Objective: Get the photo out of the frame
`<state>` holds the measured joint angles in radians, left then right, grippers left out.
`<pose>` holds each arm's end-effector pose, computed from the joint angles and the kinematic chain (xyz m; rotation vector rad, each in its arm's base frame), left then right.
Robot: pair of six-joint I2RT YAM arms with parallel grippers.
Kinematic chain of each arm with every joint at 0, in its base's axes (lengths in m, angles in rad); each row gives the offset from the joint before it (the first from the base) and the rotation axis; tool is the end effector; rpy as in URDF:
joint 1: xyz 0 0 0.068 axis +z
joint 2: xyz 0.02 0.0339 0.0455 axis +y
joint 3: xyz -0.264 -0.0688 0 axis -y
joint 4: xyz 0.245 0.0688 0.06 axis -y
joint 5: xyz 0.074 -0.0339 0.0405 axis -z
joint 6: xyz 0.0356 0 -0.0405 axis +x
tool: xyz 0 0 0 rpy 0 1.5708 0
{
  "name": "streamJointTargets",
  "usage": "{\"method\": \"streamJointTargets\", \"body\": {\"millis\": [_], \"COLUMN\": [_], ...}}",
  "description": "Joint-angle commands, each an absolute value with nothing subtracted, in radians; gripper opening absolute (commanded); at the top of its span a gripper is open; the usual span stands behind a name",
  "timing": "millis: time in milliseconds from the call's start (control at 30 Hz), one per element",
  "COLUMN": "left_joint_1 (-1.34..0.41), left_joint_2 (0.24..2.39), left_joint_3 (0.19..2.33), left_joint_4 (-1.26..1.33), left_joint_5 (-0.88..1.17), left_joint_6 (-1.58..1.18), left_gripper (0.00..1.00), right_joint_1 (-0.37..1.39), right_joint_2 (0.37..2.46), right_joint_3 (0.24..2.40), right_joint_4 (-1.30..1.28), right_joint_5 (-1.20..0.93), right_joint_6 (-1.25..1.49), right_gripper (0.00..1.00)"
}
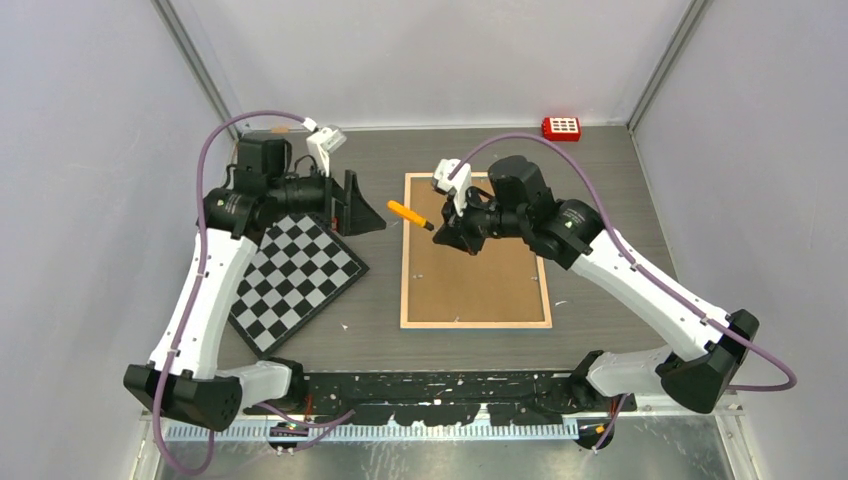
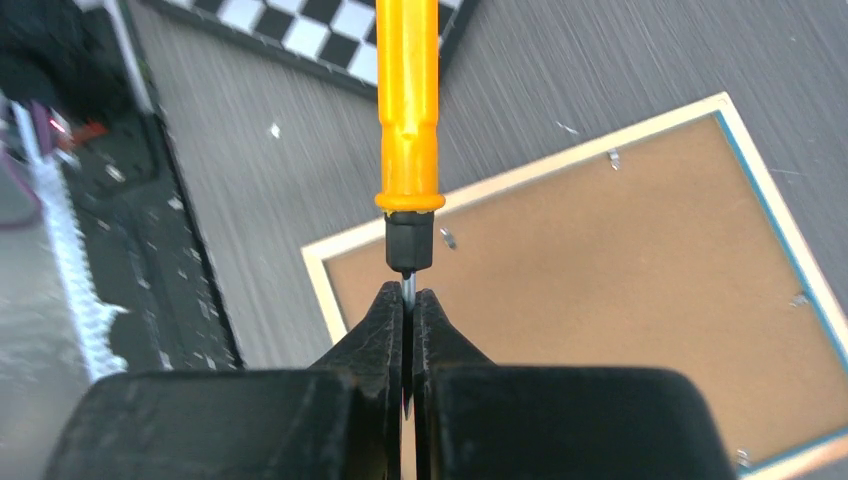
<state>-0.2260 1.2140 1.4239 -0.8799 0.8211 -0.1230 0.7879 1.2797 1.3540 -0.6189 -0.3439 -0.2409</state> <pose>0.2202 -0.0774 0.4096 0.5648 2.1320 -1.1064 0.1862 0.2042 0.3887 -1.2388 1.7651 0.6855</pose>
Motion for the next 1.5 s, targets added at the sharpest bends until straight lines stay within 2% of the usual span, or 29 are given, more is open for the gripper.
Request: {"method": "streamJointTargets", "body": {"millis": [0,200,433,667,1000,1133,1233,1367,1400,1467], "left_joint_1": [-0.224,-0.246,-0.354,-0.366,-0.384,-0.383,-0.383,-0.385,-0.387,-0.388], "left_joint_2": [1.189,1.187,1.198,1.212,1.22,1.219,1.238,1.253,1.249,1.245], "left_joint_3": [1.49,1.442,1.371,1.33,1.323,1.355,1.406,1.428,1.424,1.408], "left_joint_4": [-0.778,-0.603,-0.507,-0.434,-0.437,-0.59,-0.769,-0.832,-0.816,-0.785], "left_joint_5": [0.969,1.176,1.259,1.332,1.328,1.269,1.144,1.143,1.146,1.136], "left_joint_6": [-0.117,-0.266,-0.387,-0.445,-0.442,-0.316,-0.164,-0.108,-0.116,-0.143], "left_gripper": [1.0,0.99,0.78,0.62,0.19,0.0,0.0,0.0,0.0,0.0], "right_joint_1": [0.774,0.774,0.775,0.775,0.774,0.762,0.717,0.668,0.662,0.653], "right_joint_2": [1.271,1.274,1.284,1.286,1.295,1.299,1.308,1.313,1.313,1.315], "right_joint_3": [1.411,1.419,1.432,1.443,1.441,1.444,1.441,1.426,1.423,1.425], "right_joint_4": [-0.519,-0.514,-0.505,-0.51,-0.515,-0.517,-0.501,-0.495,-0.496,-0.524], "right_joint_5": [-0.529,-0.641,-0.689,-0.733,-0.75,-0.73,-0.74,-0.757,-0.757,-0.749], "right_joint_6": [-0.064,-0.009,0.03,0.038,0.043,0.061,0.126,0.144,0.145,0.134], "right_gripper": [0.01,0.0,0.01,0.01,0.01,0.01,0.07,0.1,0.17,0.48]}}
